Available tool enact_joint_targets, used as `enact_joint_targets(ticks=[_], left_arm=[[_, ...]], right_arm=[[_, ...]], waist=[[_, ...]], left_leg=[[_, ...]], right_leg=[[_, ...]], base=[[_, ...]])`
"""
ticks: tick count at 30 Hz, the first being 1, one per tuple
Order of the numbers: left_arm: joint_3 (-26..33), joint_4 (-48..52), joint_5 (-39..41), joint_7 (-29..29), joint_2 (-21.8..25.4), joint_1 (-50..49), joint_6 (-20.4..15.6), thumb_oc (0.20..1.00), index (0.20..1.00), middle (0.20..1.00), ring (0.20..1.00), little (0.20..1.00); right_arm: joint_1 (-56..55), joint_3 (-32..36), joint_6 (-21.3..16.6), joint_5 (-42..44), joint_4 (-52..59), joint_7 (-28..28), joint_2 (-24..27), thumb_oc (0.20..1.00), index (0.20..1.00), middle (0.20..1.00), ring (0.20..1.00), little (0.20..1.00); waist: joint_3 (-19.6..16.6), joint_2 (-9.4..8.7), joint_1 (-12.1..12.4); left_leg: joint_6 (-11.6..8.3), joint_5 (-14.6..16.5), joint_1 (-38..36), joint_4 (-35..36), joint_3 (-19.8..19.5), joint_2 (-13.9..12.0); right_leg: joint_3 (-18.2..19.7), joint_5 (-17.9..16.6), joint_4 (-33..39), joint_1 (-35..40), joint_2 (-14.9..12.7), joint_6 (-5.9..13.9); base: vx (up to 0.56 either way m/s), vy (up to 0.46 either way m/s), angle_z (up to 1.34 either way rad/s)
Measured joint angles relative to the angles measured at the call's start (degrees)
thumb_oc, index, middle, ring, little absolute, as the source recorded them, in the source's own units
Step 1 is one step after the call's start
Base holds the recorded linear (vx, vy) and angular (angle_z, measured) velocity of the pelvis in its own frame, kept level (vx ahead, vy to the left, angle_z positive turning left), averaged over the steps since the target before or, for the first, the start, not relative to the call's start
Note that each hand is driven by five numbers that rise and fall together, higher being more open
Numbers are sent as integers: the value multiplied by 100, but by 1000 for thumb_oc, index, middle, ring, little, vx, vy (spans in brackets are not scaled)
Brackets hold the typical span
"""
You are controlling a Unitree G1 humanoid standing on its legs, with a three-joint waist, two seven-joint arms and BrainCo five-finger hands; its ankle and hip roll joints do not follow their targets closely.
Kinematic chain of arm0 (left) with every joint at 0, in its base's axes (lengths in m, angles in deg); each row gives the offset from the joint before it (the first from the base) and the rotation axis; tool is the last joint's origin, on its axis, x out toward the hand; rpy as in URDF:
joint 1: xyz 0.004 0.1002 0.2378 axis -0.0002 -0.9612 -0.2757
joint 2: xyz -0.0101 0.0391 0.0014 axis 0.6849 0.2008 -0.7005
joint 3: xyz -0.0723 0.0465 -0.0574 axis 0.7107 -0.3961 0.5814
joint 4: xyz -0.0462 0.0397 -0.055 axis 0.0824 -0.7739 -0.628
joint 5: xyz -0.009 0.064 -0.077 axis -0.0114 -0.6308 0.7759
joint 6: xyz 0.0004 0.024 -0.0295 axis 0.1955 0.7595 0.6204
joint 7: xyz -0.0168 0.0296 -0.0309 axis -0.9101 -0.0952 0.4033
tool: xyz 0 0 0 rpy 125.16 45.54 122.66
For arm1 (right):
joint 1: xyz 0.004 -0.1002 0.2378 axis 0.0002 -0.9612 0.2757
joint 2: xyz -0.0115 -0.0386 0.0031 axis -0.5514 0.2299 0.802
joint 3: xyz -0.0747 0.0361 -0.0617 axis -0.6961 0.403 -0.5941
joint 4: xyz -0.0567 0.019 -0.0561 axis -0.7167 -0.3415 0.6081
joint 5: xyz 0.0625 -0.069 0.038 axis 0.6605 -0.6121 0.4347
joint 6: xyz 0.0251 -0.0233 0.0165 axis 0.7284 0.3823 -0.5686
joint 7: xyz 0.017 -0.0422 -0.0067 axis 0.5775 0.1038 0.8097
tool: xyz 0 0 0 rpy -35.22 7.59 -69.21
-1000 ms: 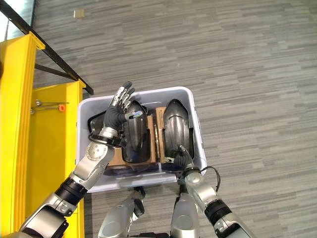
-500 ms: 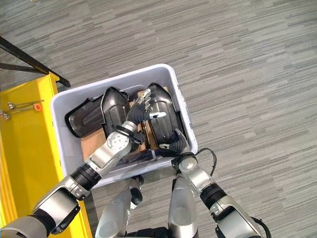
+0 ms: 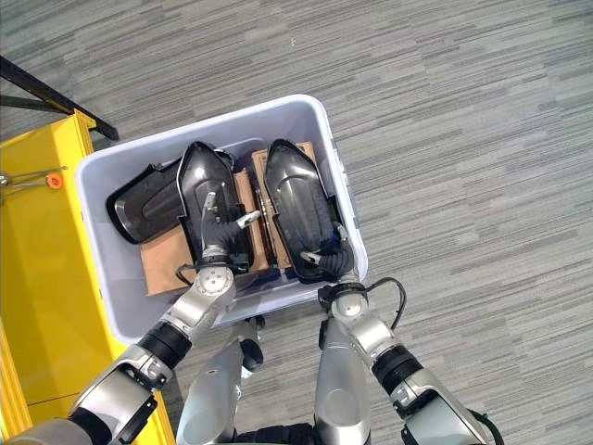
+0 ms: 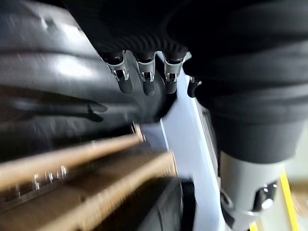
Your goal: Move parts from the plastic box to the shelf.
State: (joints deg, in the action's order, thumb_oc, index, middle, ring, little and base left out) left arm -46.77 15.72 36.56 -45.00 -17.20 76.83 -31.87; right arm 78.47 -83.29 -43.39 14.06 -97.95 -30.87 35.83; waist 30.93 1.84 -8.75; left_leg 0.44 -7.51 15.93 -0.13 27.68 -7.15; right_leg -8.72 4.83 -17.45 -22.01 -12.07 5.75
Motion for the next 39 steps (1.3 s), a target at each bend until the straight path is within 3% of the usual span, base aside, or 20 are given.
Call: enact_joint_targets(ticks=[7, 17, 28, 39], left_arm=[[-68, -25, 6, 363, -143, -36, 21, 1000, 1000, 1000, 1000, 1000], [-240, -70, 513, 842, -314, 483, 165, 1000, 1000, 1000, 1000, 1000], [-224, 11, 760, 877, -192, 434, -4, 1000, 1000, 1000, 1000, 1000], [-252, 303, 675, 473, -186, 314, 77, 1000, 1000, 1000, 1000, 1000]], right_arm=[[18, 16, -326, 153, 263, -289, -9, 1000, 1000, 1000, 1000, 1000], [-38, 267, -490, 191, 1161, -294, 0, 1000, 1000, 1000, 1000, 1000], [-107, 257, -536, 780, 2411, 1105, 108, 1000, 1000, 1000, 1000, 1000], [44, 362, -592, 767, 2839, 1118, 138, 1000, 1000, 1000, 1000, 1000]], waist=[[2, -7, 3], [32, -64, -378], [33, -155, -413], [47, -350, -341]], left_leg=[[14, -10, 207, 2, 20, 24], [28, -19, 372, -7, 225, 4], [27, -19, 534, -48, 322, -58], [26, -20, 661, -106, 303, -90]], right_leg=[[11, -3, -35, -246, -13, -1], [214, -13, -149, -598, 24, -7], [306, -40, -190, -825, 91, -30], [292, -54, -194, -915, 112, -49]], base=[[2, 15, 0], [15, 26, -10], [9, -26, -4], [1, -41, 0]])
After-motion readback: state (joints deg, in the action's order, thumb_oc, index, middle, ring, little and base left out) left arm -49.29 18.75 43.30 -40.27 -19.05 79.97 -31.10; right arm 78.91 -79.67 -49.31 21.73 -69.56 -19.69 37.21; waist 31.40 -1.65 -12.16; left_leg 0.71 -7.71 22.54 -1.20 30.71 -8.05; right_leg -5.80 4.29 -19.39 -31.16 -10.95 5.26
